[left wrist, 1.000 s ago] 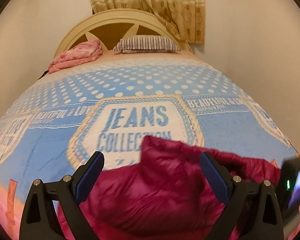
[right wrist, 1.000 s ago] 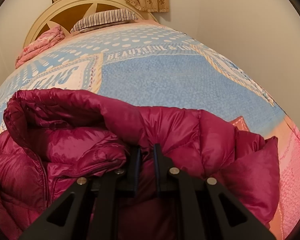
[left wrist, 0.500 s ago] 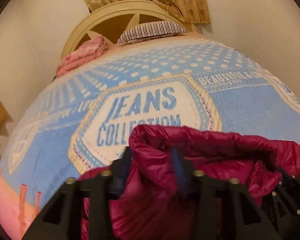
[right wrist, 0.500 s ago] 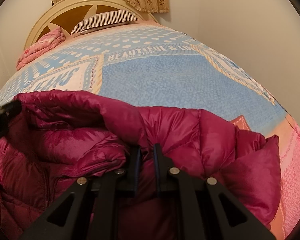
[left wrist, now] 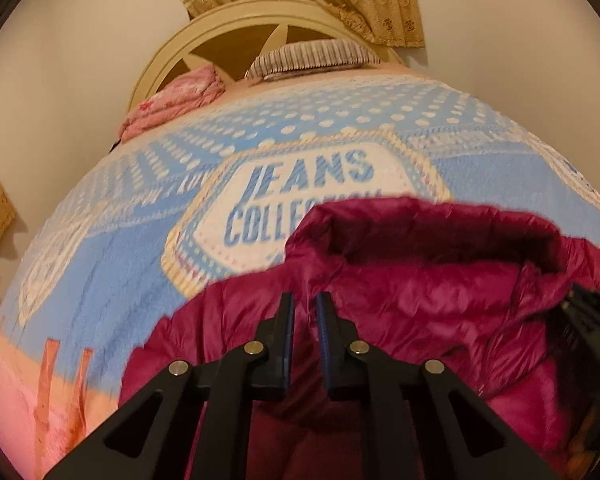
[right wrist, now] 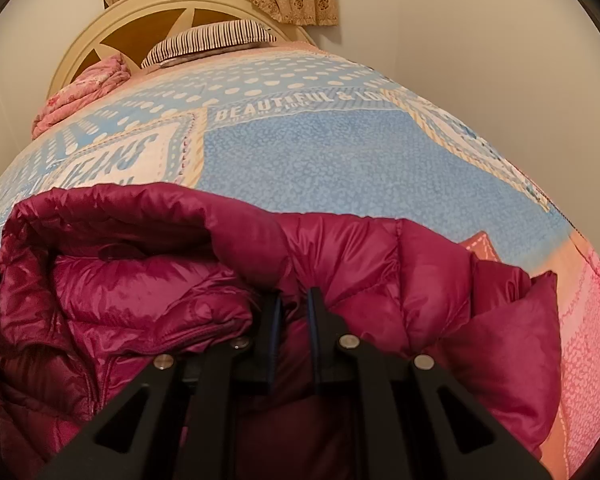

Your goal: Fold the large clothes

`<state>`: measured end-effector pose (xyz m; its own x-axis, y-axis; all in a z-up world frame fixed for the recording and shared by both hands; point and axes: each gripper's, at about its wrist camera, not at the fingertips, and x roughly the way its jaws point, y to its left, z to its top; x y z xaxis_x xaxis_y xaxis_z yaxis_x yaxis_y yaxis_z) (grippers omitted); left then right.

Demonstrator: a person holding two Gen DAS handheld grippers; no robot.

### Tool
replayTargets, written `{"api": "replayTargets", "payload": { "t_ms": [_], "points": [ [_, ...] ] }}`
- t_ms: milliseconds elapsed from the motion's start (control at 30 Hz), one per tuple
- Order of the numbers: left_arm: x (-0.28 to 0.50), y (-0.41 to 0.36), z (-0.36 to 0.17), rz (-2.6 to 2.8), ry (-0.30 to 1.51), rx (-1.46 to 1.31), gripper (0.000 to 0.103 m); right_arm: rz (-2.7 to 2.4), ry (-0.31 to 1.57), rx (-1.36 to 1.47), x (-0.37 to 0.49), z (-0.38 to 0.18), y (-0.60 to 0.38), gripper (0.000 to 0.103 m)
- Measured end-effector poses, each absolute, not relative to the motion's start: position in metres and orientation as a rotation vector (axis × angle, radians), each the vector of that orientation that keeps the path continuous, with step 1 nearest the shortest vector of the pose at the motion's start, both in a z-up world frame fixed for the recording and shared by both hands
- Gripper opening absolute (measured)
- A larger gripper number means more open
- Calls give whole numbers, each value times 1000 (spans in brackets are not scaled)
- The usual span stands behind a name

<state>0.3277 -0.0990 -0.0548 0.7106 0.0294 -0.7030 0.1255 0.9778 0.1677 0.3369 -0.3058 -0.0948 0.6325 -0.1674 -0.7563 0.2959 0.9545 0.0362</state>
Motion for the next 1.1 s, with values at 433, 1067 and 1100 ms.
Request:
{"api": "replayTargets", "payload": {
  "t_ms": [433, 1067, 1100],
  "points": [
    [329, -86, -94, 11, 836, 166, 11, -282, 849, 137, 338, -96, -303, 14],
    [330, -48, -94, 39, 839, -44, 7, -224, 949, 77, 319, -85, -313, 53],
    [330, -47, -94, 34, 839, -55, 7, -218, 953, 89, 317, -82, -315, 53]
  ]
}}
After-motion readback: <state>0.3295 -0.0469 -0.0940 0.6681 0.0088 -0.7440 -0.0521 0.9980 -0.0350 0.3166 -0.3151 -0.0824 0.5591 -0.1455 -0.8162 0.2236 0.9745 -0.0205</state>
